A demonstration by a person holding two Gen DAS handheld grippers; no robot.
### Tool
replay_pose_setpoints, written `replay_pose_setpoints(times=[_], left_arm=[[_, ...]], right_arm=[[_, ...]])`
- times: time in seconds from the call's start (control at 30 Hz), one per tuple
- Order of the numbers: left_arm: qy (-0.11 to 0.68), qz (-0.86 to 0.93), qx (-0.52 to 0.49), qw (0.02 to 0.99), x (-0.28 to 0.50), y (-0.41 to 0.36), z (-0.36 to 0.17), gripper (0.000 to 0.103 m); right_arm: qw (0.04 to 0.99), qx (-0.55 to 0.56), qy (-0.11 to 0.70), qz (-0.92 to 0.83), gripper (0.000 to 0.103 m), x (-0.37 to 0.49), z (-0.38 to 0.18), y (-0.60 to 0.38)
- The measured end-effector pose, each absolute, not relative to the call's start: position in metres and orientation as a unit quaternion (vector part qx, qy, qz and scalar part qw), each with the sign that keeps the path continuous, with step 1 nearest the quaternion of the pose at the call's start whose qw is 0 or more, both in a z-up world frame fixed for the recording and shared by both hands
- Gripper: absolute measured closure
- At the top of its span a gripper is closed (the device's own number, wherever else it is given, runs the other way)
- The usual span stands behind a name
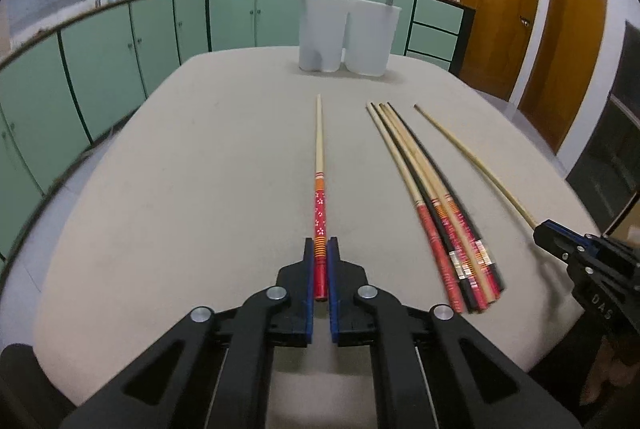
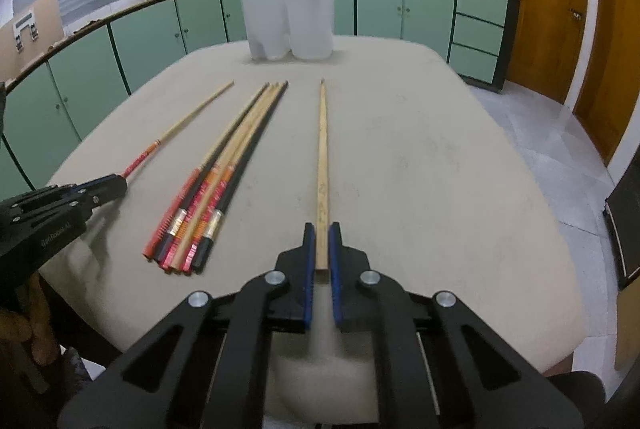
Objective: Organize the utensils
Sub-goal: 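Lift both chopsticks and insert them upright into the white holder with both tools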
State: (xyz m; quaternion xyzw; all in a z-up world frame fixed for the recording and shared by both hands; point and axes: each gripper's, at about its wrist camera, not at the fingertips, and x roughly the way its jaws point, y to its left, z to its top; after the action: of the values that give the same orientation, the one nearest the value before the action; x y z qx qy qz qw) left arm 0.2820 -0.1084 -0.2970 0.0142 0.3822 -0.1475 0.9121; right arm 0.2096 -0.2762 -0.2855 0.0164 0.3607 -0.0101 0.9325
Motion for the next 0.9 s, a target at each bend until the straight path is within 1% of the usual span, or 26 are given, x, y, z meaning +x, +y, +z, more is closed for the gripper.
replay_pose_setpoints(times=[0.17, 0.33, 0.47, 0.57, 0.67, 0.73, 0.9], left_arm=[[0.383, -0.149, -0.005, 0.912, 0.271, -0.100, -0.261, 0.097], [0.368, -0.154, -0.001, 0.917, 0.263, -0.096, -0.218, 0.097], [0.375, -0.160, -0.004, 0.913, 0.264, -0.090, -0.195, 0.097], [0.422, -0.176, -0.025, 0.889, 0.270, -0.086, -0.200, 0.097], [0.425, -0.172, -0.009, 0.889, 0.266, -0.087, -0.216, 0.097], [0.440, -0.176, -0.017, 0.880, 0.264, -0.085, -0.232, 0.097], [0.418, -0.183, -0.014, 0.890, 0.253, -0.081, -0.234, 0.097]], right_arm=[[0.942, 0.035, 0.333, -0.008, 0.097, 0.194, -0.245, -0.278], [0.950, 0.027, 0.310, 0.002, 0.097, 0.189, -0.198, -0.278], [0.959, 0.011, 0.284, 0.014, 0.097, 0.189, -0.159, -0.278], [0.961, 0.003, 0.278, 0.017, 0.097, 0.192, -0.146, -0.280], [0.961, 0.002, 0.278, 0.017, 0.097, 0.192, -0.150, -0.280], [0.960, 0.006, 0.278, 0.019, 0.097, 0.189, -0.153, -0.279], [0.960, 0.010, 0.281, 0.017, 0.097, 0.186, -0.156, -0.277]])
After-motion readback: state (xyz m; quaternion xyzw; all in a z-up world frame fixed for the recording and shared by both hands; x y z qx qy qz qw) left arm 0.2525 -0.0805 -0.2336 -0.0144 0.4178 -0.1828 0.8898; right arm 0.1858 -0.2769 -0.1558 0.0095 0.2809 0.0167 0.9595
